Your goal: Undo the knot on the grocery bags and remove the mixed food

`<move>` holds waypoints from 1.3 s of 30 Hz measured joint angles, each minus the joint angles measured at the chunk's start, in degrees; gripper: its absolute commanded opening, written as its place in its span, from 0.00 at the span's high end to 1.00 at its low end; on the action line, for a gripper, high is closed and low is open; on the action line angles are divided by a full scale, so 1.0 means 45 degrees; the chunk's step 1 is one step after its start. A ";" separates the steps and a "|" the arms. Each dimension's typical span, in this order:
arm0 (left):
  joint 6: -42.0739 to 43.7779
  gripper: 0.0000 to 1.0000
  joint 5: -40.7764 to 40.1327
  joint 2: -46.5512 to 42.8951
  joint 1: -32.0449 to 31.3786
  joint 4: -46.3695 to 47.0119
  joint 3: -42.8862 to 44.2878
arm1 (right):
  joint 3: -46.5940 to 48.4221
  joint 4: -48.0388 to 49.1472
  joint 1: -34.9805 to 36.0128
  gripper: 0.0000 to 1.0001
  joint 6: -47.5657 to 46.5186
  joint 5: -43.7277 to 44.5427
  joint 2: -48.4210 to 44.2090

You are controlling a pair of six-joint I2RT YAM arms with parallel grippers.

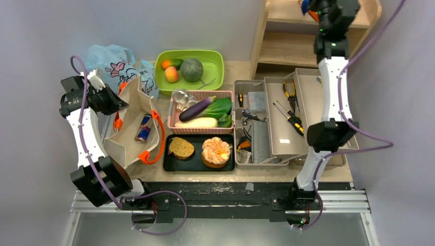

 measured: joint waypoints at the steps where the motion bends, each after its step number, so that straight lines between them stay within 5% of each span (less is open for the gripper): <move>1: -0.0058 1.00 0.0000 0.0000 0.0000 0.0034 0.0000 | 0.0073 0.0087 0.0233 1.00 -0.0180 0.0272 0.0389; 3: -0.0165 1.00 -0.0005 -0.0058 0.0000 0.0223 -0.0117 | 0.0447 0.0209 0.0758 0.85 -0.0753 0.0967 0.1379; 5: -0.0228 1.00 -0.0005 -0.0151 0.0000 0.0291 -0.0248 | 0.0903 0.0685 0.1180 0.53 -0.1472 0.1438 0.2283; 7: -0.0306 1.00 -0.0005 -0.0233 0.0000 0.0345 -0.0345 | 0.1015 0.1049 0.1462 0.34 -0.2045 0.1666 0.2657; 10: -0.0325 1.00 -0.0010 -0.0287 0.0000 0.0393 -0.0355 | 0.0889 0.1064 0.1710 0.17 -0.2574 0.1715 0.2613; 15: -0.0369 1.00 -0.0010 -0.0321 0.0000 0.0427 -0.0359 | 0.0063 0.1030 0.1676 0.01 -0.2909 0.0918 0.1778; 29: -0.0175 1.00 0.0257 -0.0520 -0.0005 0.0393 -0.0471 | -0.3152 -0.0627 0.2079 0.10 -0.2574 -0.3993 -0.2623; 39: -0.0049 1.00 0.1457 -0.1399 -0.0282 -0.0005 -0.0471 | -0.6955 -0.1608 0.6917 0.39 -0.2997 -0.6164 -0.3041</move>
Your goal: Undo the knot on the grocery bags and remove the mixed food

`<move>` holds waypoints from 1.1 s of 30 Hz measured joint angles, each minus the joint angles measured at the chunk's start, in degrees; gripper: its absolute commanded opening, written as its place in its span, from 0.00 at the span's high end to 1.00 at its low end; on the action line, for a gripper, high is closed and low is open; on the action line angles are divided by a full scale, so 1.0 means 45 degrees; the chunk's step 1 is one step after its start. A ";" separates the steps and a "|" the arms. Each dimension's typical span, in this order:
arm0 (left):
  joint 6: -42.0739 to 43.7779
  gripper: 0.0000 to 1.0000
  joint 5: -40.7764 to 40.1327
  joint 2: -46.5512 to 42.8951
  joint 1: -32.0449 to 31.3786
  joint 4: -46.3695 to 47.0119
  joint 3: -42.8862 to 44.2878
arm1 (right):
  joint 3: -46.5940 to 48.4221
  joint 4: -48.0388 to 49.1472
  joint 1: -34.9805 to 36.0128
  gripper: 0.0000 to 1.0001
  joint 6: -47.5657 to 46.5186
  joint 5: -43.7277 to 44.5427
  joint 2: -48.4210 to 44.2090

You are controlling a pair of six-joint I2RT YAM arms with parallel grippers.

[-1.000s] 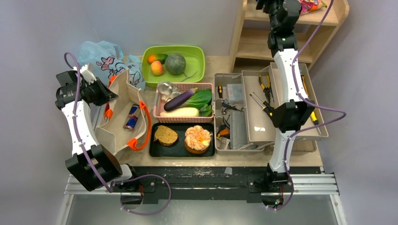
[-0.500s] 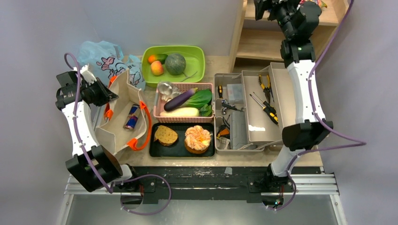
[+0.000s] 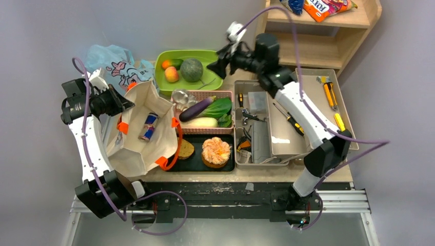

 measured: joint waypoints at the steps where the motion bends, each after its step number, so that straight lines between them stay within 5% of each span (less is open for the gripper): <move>1: -0.0019 1.00 0.0063 -0.0063 0.0000 -0.0034 0.0000 | -0.0141 -0.0039 0.0432 0.41 -0.0238 -0.0063 0.0185; 14: 0.0005 1.00 0.0364 -0.0296 -0.0024 -0.0364 -0.0005 | -0.0622 0.1122 0.6708 0.41 -0.6892 -0.0447 0.3497; 25: 0.0418 1.00 0.0996 -0.0937 -0.0024 -0.1171 0.0039 | -0.0622 0.3536 0.7495 0.38 -1.2254 0.1467 0.7218; 33: 0.1005 1.00 0.1413 -0.1103 -0.0024 -0.1899 0.0340 | -0.0627 0.4425 0.7499 0.19 -1.5013 0.1681 0.8529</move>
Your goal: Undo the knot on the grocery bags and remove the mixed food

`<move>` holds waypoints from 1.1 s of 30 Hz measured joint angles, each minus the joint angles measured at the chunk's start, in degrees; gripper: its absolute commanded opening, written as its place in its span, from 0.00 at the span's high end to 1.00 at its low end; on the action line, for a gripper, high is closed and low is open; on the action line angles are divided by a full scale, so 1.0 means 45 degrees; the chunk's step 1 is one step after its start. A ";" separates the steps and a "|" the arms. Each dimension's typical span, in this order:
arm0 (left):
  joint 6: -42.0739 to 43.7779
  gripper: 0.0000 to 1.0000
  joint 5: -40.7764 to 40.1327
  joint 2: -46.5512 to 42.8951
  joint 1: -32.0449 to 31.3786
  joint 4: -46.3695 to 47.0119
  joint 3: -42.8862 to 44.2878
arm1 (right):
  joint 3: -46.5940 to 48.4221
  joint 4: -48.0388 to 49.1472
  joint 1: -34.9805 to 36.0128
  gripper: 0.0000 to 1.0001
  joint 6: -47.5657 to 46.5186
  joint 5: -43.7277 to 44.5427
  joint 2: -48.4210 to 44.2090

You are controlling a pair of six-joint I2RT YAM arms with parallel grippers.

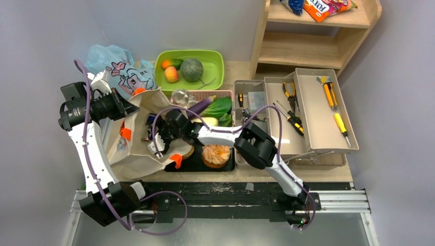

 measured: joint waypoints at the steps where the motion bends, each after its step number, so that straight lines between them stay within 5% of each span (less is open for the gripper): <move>1: 0.0024 1.00 0.0058 0.0000 0.0000 -0.0049 0.0000 | 0.0000 0.0165 0.0010 0.19 -0.0180 -0.0024 0.0044; 24: 0.0840 1.00 0.1195 -0.0121 -0.1190 -0.1268 0.0277 | 0.0311 0.1093 0.0170 0.13 -0.4609 -0.0403 0.1370; 29: 0.1059 1.00 0.1462 -0.0219 -0.1719 -0.1666 0.0282 | 0.0325 0.1321 0.0175 0.26 -0.5285 -0.0418 0.1559; 33: 0.1379 1.00 0.1491 -0.0262 -0.1773 -0.2016 0.0282 | 0.0311 0.1375 0.0175 0.53 -0.5906 -0.0423 0.1739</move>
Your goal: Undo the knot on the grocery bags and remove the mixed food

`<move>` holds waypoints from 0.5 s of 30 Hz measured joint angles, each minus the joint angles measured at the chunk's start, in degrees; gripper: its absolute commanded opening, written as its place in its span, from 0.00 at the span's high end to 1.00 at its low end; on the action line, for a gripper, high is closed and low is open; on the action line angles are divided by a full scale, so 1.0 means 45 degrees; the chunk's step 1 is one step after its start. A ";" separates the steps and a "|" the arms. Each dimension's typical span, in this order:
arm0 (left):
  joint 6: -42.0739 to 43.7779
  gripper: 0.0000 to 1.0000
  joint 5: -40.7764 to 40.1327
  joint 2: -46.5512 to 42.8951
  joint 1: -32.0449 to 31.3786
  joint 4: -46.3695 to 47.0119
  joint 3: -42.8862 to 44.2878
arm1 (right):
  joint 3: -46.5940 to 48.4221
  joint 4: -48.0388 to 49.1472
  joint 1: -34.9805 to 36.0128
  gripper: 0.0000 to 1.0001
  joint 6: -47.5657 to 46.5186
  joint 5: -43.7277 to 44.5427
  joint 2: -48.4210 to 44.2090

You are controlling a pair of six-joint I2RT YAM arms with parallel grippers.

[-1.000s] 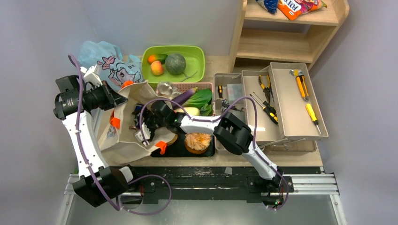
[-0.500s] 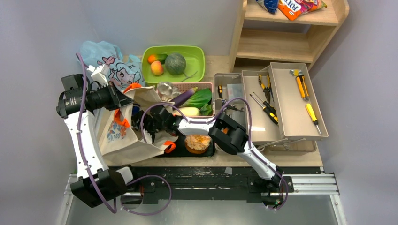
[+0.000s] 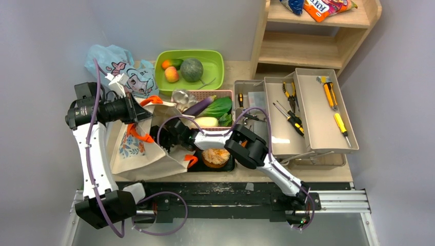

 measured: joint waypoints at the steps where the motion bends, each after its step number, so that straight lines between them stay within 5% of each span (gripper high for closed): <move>1: 0.0092 1.00 -0.0010 0.0000 -0.0005 -0.0063 0.0000 | -0.0039 0.0131 0.0000 0.62 -0.0175 -0.0010 0.0063; 3: 0.0272 1.00 -0.0160 0.0000 -0.0005 -0.0189 0.0000 | -0.0141 0.0729 -0.0005 0.83 -0.0413 -0.0010 0.0219; 6: 0.0364 1.00 -0.0636 0.0000 -0.0005 -0.0209 0.0000 | -0.0408 0.2079 -0.0005 0.99 -0.0141 0.0019 0.0369; 15: 0.0141 1.00 -0.3060 0.0053 0.0631 0.0510 0.0437 | -0.1258 0.5979 -0.0219 1.00 0.2594 0.0345 0.0491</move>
